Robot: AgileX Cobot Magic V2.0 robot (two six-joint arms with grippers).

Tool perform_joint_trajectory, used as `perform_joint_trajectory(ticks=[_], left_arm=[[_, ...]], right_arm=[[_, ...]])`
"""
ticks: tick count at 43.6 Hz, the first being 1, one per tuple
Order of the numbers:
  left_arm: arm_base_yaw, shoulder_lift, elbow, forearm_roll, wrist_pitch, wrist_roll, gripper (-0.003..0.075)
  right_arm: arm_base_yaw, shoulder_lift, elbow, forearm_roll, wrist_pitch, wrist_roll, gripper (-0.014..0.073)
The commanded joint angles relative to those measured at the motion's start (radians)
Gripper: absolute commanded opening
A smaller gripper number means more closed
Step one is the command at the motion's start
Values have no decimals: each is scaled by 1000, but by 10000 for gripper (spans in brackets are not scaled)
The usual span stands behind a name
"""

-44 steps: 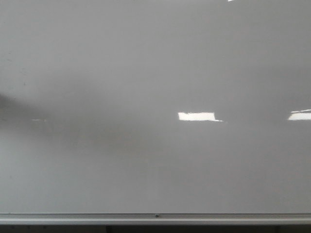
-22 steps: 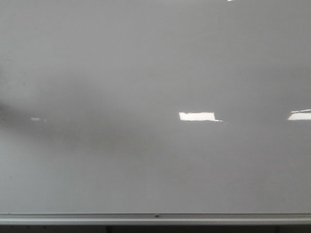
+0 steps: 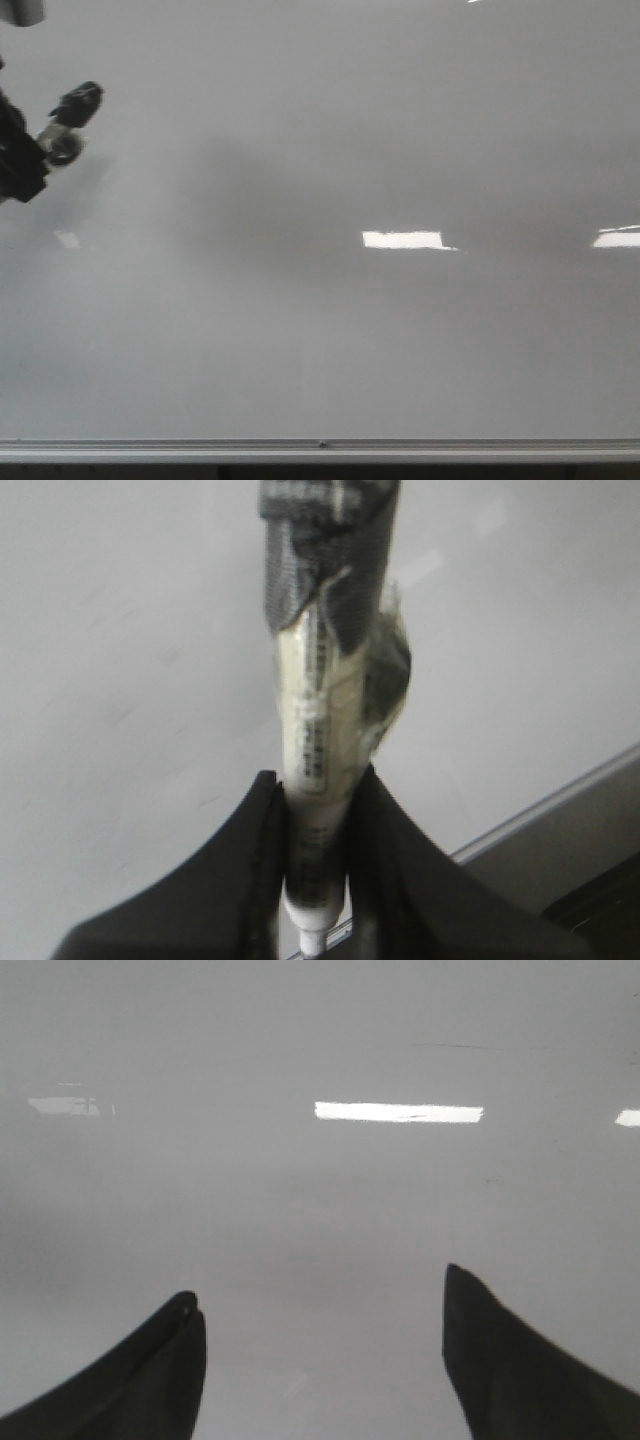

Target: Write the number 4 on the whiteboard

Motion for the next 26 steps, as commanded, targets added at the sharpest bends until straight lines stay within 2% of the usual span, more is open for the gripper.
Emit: perform_joint_trajectory(ticks=[1,15,21,26], left_arm=[[-111,-52,-64,-6,10,70,-20],[-451,-65,-77,-7,63,281,-20],[-560,-65,-77,-16,72,319,-20],[-641,-65,-79,-38,60,331,-20]], right_arm=[[-3,16,-36,1,-73,3,525],[-2,16,-38,3,-55,3,525],[14,26,-58,6,-10,-3,525],[87,77,-94,81,49,-113,526]])
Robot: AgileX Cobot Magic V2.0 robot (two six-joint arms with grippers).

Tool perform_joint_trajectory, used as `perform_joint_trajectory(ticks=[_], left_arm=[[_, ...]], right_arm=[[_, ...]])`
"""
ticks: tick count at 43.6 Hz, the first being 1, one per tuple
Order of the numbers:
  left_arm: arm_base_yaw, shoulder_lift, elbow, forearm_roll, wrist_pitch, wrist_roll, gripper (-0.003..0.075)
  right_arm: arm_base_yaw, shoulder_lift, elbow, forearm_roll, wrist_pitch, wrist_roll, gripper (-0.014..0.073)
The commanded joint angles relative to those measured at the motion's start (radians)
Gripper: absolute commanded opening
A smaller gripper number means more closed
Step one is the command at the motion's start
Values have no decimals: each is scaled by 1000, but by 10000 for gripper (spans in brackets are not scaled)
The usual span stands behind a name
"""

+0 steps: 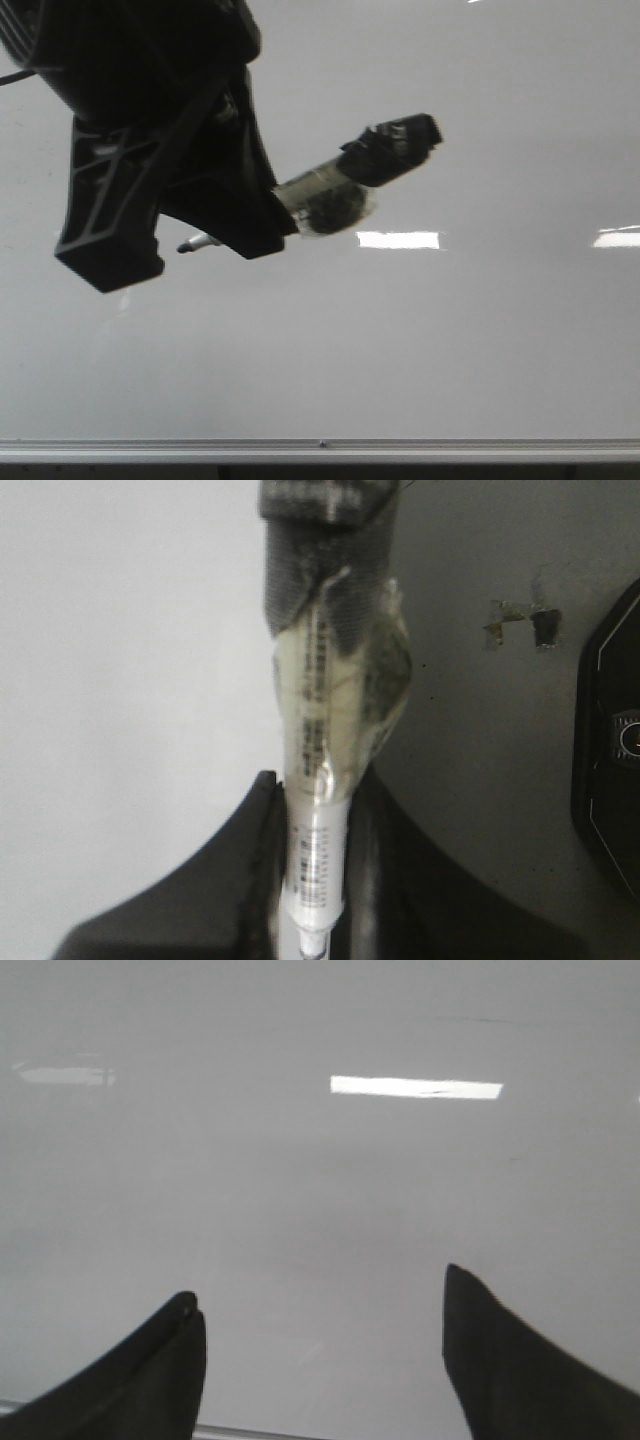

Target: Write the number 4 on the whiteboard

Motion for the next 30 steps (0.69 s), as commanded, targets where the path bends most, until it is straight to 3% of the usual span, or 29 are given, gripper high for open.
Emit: perform_joint_trajectory(ticks=[1,12,19,30], left_arm=[[-50,-38,-35,-19,-48,7,-20],[-84,-38,-35,-31,-49,7,-20],[-84,-38,-35,-31,-49,7,-20],[-84,-38,-35,-31,-51,7,-20]], right_arm=[[59,56,-61,79,-22,-115,526],[328,248,-158,493,176,-670,526],[441,393,-198,554,161,-804,526],[488,606,-263,570,123,-868,526]])
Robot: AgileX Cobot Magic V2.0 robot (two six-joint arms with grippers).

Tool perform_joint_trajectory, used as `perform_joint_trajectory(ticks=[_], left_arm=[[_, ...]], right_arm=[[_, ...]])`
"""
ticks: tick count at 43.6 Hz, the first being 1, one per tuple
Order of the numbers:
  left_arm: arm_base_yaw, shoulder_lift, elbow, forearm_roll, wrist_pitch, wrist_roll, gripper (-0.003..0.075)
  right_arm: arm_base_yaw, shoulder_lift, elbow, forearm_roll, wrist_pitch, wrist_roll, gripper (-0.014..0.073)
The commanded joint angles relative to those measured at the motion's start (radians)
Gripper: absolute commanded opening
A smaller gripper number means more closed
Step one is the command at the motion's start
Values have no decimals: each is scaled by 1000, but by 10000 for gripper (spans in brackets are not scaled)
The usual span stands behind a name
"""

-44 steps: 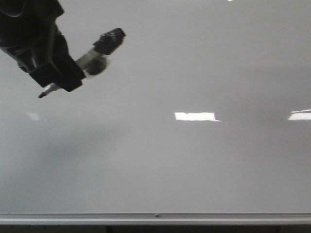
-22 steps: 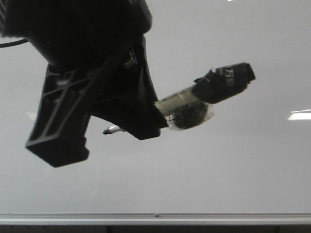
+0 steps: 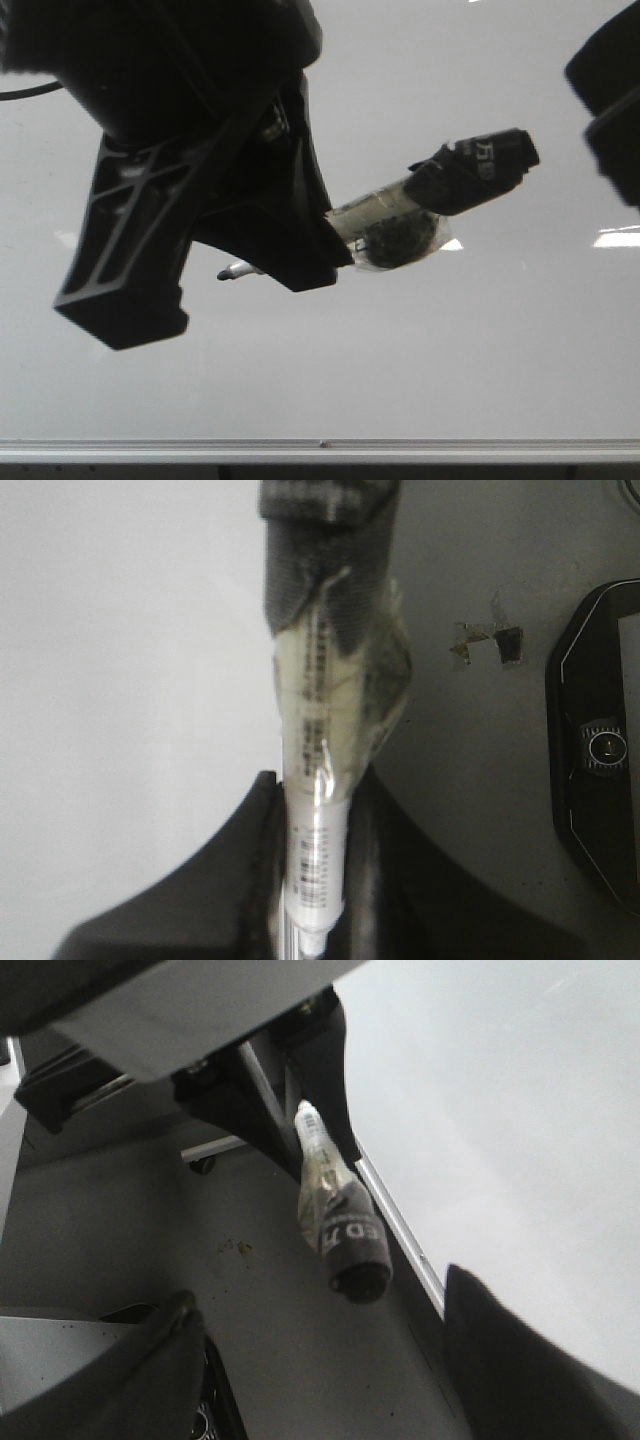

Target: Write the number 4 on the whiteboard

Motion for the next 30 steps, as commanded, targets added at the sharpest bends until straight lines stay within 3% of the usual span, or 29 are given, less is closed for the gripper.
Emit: perform_joint_trajectory(ticks=[1,16,30], left_arm=[[-6,-38,-33,-7,-51,-2,-20],[-6,-38,-33,-7,-74,-2,-20],[-6,-38,-33,-7,-74,-2,-20]], right_arm=[[17,72,-62,52,-74,-34,526],[68,239,-114,76,-105,-96,490],[68,243,-114,78,-102,-96,11]])
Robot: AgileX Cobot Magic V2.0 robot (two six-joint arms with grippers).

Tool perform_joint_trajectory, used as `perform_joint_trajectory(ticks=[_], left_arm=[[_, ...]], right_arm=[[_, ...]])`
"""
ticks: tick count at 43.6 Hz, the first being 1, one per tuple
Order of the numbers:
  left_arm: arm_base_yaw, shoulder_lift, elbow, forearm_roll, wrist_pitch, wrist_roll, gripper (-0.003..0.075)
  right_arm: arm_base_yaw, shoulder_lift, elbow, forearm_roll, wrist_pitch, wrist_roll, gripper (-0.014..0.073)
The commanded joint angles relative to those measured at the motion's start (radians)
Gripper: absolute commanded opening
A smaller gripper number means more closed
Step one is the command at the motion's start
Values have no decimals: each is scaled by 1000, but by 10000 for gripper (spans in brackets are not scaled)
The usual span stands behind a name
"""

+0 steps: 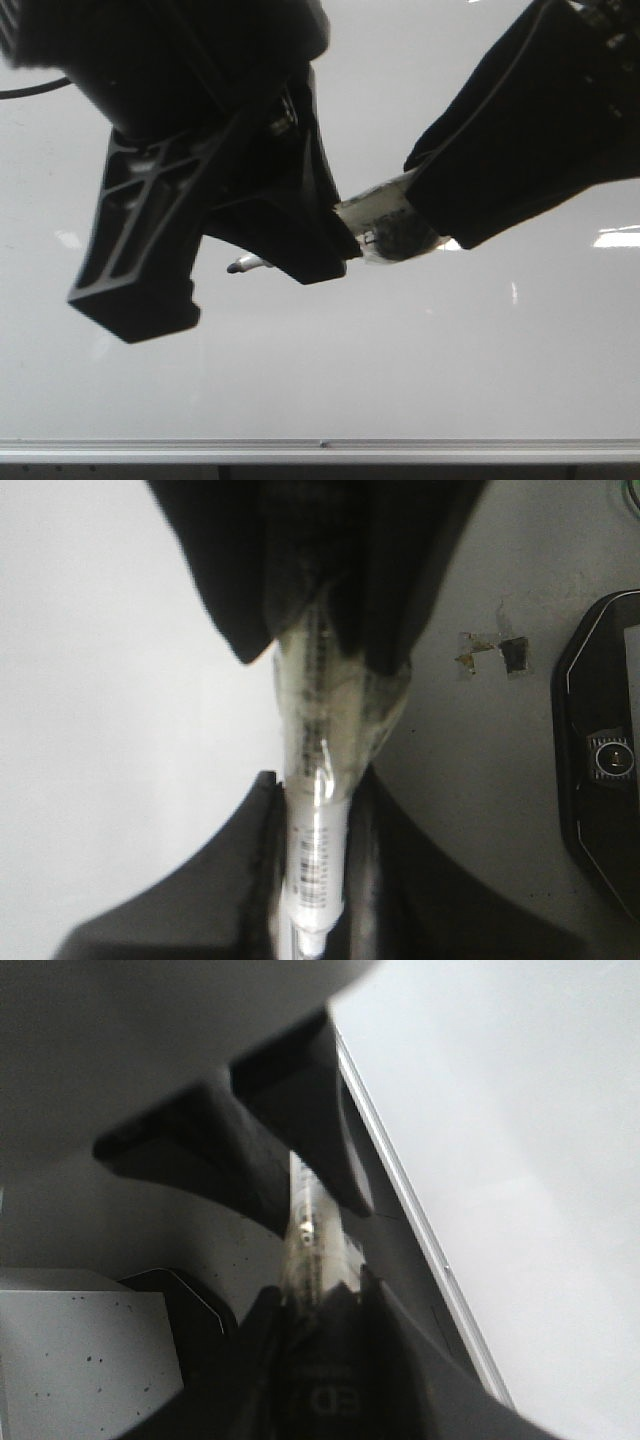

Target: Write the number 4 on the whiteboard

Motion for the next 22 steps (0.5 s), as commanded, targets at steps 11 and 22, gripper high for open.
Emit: perform_joint_trajectory(ticks=[11,22], left_arm=[[-6,-36,-33,-7,-74,-16,35],[-2,-36,-33,-12,-97,-46,645]], right_arm=[[1,-12,-35,34,-28,-8,-67],[-13,-15,-35,33,-10,-4,-62]])
